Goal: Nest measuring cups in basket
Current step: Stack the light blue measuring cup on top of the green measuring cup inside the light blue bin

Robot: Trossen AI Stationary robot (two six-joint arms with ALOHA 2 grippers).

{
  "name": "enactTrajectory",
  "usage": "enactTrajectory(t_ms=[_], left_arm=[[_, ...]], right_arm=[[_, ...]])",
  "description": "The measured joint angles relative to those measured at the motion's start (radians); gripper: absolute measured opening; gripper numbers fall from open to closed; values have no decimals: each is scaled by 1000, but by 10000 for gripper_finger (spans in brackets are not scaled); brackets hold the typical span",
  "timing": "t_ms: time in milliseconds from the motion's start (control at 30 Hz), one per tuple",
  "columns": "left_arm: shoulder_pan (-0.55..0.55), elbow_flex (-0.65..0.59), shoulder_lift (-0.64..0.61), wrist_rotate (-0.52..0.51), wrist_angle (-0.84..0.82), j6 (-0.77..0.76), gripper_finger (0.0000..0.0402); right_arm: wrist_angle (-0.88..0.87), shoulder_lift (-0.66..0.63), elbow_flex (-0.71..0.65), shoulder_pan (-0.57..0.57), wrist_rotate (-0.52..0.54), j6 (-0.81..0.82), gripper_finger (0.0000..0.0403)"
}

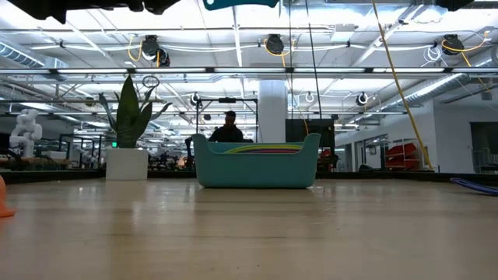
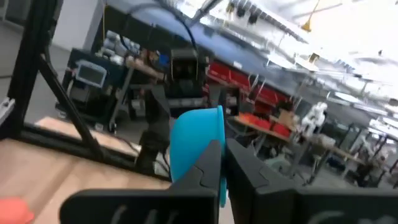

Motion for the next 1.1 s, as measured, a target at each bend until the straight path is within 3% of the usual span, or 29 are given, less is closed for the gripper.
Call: enactTrajectory(t_ms=[200,633,1100], left_arm=[[-8,0,29,-54,49,-11,283],[-8,0,205,-57,315,-37,223],[-8,0,205,-57,372,-104,152]], right_arm=[[10,-1,0,-23,-49,57,0],[69,-1,0,-26,-74,67,0],[79,-1,0,-25,-73,63,0]])
